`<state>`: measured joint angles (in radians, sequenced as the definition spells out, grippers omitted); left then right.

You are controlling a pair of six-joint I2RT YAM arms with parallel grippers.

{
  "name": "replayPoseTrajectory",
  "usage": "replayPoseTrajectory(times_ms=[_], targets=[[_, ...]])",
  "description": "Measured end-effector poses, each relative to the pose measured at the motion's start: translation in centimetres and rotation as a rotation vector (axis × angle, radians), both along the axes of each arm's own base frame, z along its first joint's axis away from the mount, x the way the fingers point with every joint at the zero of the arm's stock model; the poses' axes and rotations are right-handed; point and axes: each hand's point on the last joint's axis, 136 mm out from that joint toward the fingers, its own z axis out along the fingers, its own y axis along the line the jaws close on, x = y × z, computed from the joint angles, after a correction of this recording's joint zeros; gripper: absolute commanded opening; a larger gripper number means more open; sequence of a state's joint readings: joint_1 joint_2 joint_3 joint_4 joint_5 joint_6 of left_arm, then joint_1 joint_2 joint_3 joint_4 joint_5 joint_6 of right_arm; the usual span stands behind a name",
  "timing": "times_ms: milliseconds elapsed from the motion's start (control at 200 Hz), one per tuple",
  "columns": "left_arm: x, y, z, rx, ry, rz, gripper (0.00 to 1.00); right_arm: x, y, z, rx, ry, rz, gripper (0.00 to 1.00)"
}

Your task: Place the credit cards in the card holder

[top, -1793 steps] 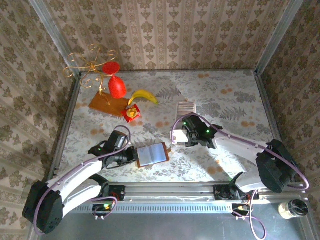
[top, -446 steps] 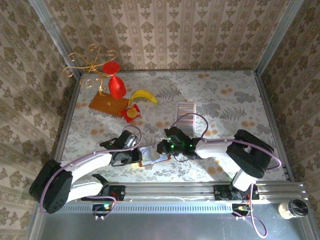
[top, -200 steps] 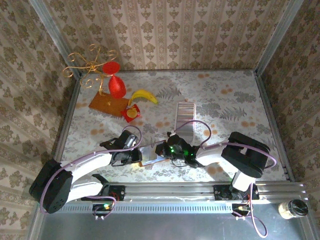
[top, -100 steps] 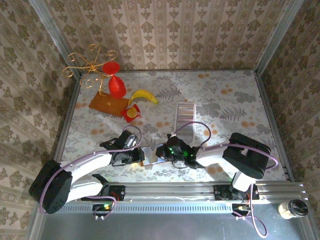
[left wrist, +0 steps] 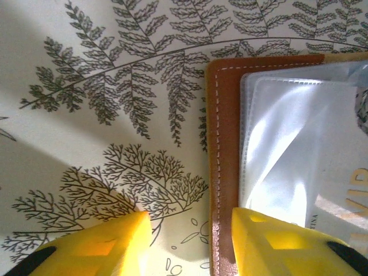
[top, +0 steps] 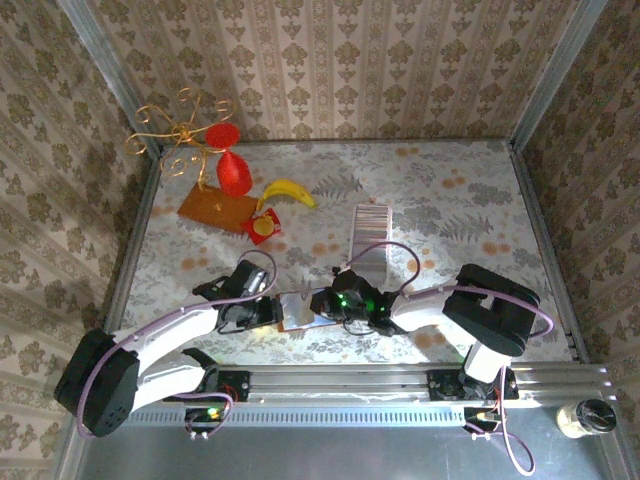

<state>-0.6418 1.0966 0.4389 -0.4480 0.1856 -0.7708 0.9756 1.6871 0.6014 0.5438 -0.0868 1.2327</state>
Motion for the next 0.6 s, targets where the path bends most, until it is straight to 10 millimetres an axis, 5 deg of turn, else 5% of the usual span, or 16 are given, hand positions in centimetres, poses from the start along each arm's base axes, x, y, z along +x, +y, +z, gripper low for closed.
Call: replayPoseTrajectory(times_ms=[600], targets=[[-0.1,0.1,-0.2,0.005,0.006,-0.012,0.35,1.6,-0.5,0.4,-0.049,-0.008,0.101,0.0]])
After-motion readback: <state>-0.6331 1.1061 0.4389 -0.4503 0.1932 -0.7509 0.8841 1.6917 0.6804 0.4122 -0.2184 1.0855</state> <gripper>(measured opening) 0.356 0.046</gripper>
